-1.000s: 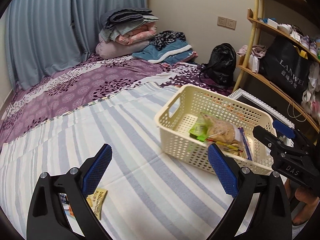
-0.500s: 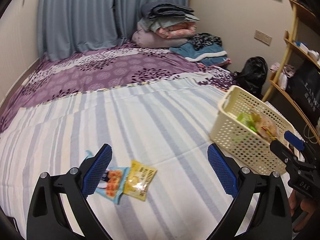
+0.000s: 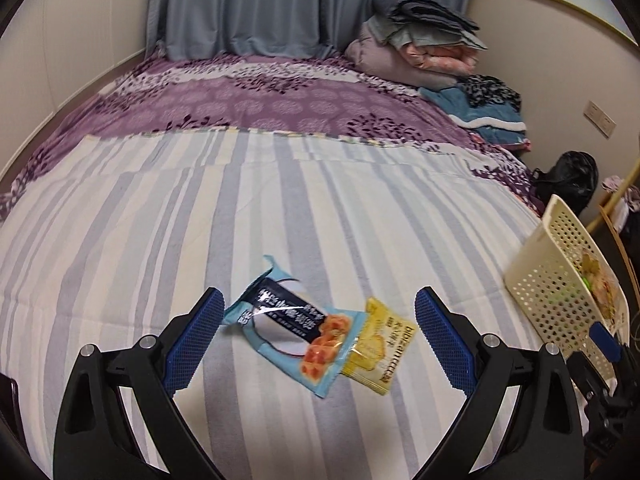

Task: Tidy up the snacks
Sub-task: 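Move both tools back over the last two packets on the bed, then grasp the coconut biscuit packet with the left tool while the right tool grasps the yellow packet, then carry the yellow packet into the basket and open the right tool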

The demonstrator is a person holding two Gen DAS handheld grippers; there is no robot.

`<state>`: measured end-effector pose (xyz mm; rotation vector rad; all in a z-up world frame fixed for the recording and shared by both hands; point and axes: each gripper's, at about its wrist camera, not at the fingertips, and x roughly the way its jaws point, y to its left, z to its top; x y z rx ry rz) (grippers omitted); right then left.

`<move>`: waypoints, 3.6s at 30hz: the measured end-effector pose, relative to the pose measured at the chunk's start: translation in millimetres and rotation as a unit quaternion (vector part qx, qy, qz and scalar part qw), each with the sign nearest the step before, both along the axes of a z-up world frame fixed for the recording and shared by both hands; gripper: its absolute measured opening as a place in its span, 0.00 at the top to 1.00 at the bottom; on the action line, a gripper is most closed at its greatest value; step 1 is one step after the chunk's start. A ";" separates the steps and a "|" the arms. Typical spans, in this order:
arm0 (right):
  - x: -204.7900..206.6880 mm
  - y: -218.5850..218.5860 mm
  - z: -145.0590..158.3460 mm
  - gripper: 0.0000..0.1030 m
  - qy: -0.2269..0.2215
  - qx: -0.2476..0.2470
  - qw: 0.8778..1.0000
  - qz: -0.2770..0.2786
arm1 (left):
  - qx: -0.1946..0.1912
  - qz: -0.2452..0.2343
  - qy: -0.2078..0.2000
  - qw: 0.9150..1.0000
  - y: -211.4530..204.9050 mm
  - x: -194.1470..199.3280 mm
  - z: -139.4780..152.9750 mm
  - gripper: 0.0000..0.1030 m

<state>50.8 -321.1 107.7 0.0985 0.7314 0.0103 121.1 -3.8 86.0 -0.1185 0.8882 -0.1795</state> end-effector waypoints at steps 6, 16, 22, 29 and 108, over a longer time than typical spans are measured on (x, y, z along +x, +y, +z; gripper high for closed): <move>5.1 3.7 -8.7 0.10 0.010 0.000 1.000 0.006 | -0.011 0.048 0.033 0.998 11.8 18.2 -27.4 0.05; 11.9 8.9 -21.6 0.10 0.028 0.003 0.999 0.016 | 0.005 0.104 0.068 0.992 8.9 47.7 -66.3 0.05; 17.2 16.8 -32.5 0.10 0.042 0.003 0.999 0.026 | 0.010 0.096 0.071 0.993 14.7 46.7 -83.0 0.05; 29.7 41.0 -45.3 0.10 0.065 0.003 0.996 0.056 | 0.001 0.075 0.049 0.996 26.0 36.0 -81.1 0.27; 62.6 71.8 -14.0 0.53 0.032 0.027 0.996 0.073 | -0.014 0.011 -0.052 0.999 49.8 -39.3 9.0 0.42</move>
